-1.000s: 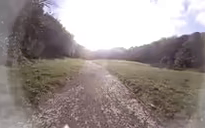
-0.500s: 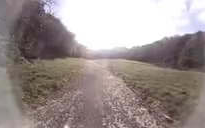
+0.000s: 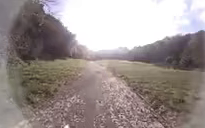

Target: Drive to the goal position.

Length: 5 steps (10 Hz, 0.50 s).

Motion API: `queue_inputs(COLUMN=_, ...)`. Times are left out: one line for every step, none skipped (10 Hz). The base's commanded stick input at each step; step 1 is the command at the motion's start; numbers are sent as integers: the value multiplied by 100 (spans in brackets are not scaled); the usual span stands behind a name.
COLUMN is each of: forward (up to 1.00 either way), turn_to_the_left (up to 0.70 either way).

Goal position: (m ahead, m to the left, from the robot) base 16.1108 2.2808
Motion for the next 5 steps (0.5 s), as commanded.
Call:
queue_inputs(forward=70, turn_to_the_left=0)
queue_inputs(forward=70, turn_to_the_left=0)
queue_inputs(forward=70, turn_to_the_left=0)
queue_inputs(forward=70, turn_to_the_left=0)
queue_inputs(forward=70, turn_to_the_left=0)
